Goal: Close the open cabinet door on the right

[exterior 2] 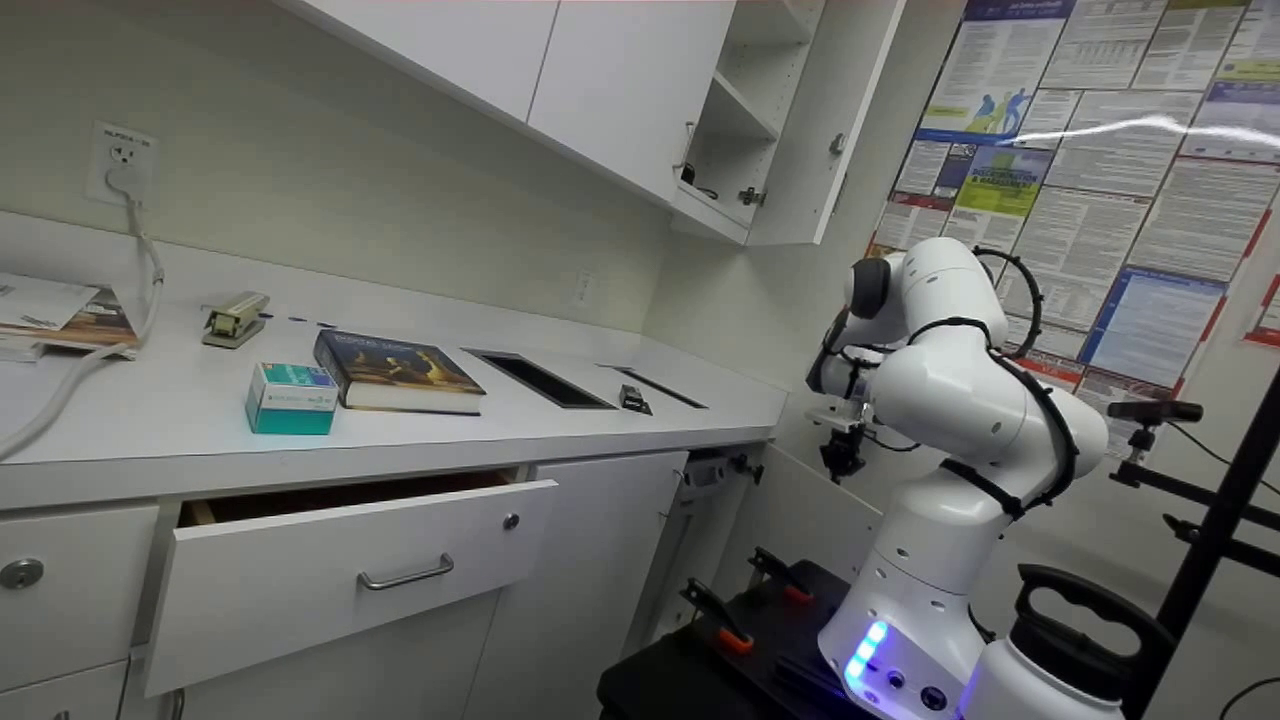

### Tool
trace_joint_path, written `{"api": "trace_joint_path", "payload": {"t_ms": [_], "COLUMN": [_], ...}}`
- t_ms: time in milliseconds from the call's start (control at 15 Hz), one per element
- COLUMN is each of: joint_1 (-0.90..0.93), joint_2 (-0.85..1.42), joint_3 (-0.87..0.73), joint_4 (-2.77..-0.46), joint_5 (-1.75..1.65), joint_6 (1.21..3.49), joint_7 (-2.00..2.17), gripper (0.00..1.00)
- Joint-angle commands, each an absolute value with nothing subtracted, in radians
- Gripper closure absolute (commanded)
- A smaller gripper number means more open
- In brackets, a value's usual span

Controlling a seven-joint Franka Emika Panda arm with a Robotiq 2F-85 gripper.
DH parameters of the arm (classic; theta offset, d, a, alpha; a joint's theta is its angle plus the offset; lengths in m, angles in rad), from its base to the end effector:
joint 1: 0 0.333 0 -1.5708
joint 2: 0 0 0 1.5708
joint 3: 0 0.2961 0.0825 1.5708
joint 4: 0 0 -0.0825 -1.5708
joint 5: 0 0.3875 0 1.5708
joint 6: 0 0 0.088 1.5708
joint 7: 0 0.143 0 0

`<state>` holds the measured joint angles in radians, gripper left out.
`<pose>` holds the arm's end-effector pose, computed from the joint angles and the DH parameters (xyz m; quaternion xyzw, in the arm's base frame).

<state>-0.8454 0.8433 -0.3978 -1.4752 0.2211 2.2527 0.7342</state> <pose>0.2698 -0.6513 0.1506 0.5410 -0.8388 -0.0138 0.0599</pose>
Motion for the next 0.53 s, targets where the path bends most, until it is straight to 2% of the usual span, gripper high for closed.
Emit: {"api": "trace_joint_path", "payload": {"t_ms": [0,467], "joint_1": [-0.860,-0.852], "joint_2": [0.843,0.787], "joint_3": [-0.373,-0.330], "joint_4": [-1.450,-1.489], "joint_5": [0.246,0.318], "joint_6": [2.201,2.073], "joint_7": [0.710,0.731], "gripper": [1.00,1.00]}}
